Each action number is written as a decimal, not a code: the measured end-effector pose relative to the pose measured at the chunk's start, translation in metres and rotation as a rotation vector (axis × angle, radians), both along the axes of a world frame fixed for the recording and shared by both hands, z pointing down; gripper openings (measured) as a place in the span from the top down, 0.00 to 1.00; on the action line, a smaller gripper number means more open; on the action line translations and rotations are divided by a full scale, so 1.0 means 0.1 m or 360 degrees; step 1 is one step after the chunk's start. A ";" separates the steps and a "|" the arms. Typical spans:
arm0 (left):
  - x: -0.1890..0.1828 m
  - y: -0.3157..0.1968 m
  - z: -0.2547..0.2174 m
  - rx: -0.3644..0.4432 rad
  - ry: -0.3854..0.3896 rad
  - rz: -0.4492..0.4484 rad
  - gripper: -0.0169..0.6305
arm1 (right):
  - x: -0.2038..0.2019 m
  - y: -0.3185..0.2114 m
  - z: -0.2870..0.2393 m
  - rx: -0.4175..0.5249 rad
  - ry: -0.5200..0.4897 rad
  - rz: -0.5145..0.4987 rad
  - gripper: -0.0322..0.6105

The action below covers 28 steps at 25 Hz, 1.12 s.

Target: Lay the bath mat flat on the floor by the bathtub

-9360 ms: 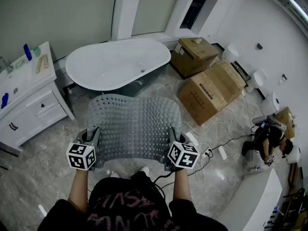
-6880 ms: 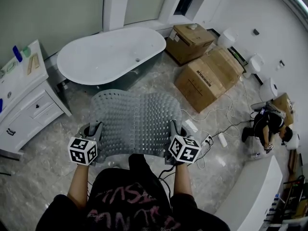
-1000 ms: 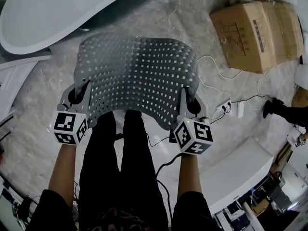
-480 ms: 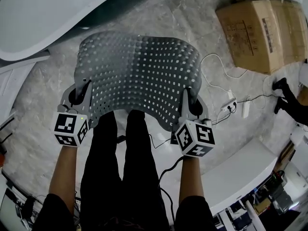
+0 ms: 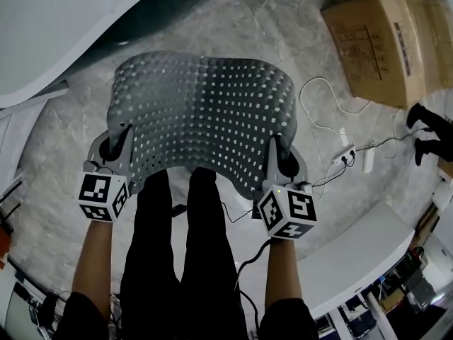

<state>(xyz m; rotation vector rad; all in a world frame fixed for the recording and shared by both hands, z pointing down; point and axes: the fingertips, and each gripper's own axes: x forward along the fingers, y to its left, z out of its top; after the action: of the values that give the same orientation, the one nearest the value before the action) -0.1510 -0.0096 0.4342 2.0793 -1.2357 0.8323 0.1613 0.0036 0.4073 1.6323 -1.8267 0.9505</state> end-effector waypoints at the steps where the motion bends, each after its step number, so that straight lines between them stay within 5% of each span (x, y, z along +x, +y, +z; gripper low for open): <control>1: -0.01 -0.01 0.04 0.0001 0.0001 0.0003 0.93 | 0.00 0.00 0.03 0.0002 0.0003 0.0003 0.87; 24: -0.02 -0.06 0.91 -0.0053 -0.0048 0.0044 0.93 | 0.07 0.01 0.84 -0.0036 0.0013 0.0001 0.87; 28: 0.05 -0.09 0.68 -0.0042 -0.0049 0.0052 0.93 | 0.14 0.03 0.61 -0.0026 0.0009 0.0012 0.87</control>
<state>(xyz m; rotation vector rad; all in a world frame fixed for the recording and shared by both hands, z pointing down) -0.1457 -0.0182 0.5026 2.0778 -1.2037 0.8938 0.1751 0.0062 0.4679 1.6312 -1.8060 0.9607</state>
